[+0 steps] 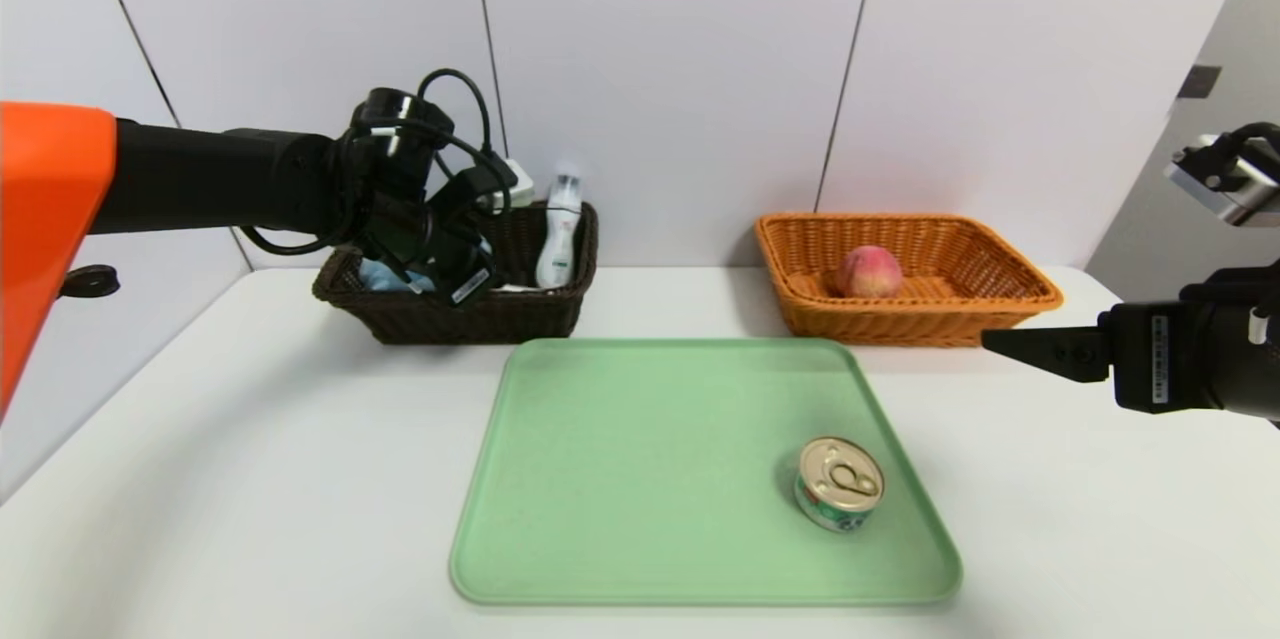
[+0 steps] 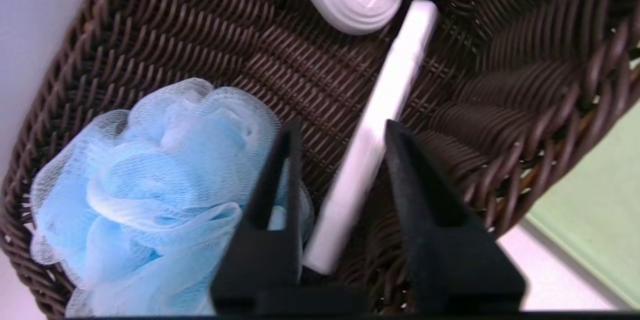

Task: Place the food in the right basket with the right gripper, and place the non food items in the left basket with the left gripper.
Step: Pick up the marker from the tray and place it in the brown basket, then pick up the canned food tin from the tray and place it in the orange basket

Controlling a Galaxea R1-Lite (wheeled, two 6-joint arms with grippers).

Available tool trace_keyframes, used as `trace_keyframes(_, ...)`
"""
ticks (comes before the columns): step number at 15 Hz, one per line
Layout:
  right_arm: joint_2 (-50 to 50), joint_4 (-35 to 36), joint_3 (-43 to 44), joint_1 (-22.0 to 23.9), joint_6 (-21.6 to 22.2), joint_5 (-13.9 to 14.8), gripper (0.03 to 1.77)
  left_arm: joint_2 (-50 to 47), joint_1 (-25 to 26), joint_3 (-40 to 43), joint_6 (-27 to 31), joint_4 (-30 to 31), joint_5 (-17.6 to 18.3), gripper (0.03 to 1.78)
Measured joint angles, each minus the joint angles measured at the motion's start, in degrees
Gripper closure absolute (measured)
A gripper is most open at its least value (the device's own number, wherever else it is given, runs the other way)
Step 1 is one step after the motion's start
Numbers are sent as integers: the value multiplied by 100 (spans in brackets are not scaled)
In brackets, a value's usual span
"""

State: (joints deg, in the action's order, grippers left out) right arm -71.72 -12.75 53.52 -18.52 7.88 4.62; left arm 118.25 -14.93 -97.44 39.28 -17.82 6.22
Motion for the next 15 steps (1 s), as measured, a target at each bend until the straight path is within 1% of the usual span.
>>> trace_keyframes(2,2,-1,-7,0,-2,1,10,-24,5,-11,-111,105,1,92)
trace_keyframes(4,6,2,-5,0,-2,0,10,-107,16,-135,-485,189,0,73)
trace_keyframes(6,16,7,23,-2,-9,-16,10,-235,20,-400,-1153,189,-46,59)
trace_keyframes(9,22,-163,222,-9,-16,-278,10,-625,16,-507,-2272,94,-385,43)
trace_keyframes(10,20,-307,345,-16,-27,-335,10,-828,9,-385,-2533,-12,-453,40)
trace_keyframes(12,-2,-708,681,-72,-38,-440,10,-1359,-16,116,-2915,-257,-506,33)
trace_keyframes(15,-121,-1302,1172,-265,-71,-574,10,-2334,-66,1293,-3372,-413,-556,26)
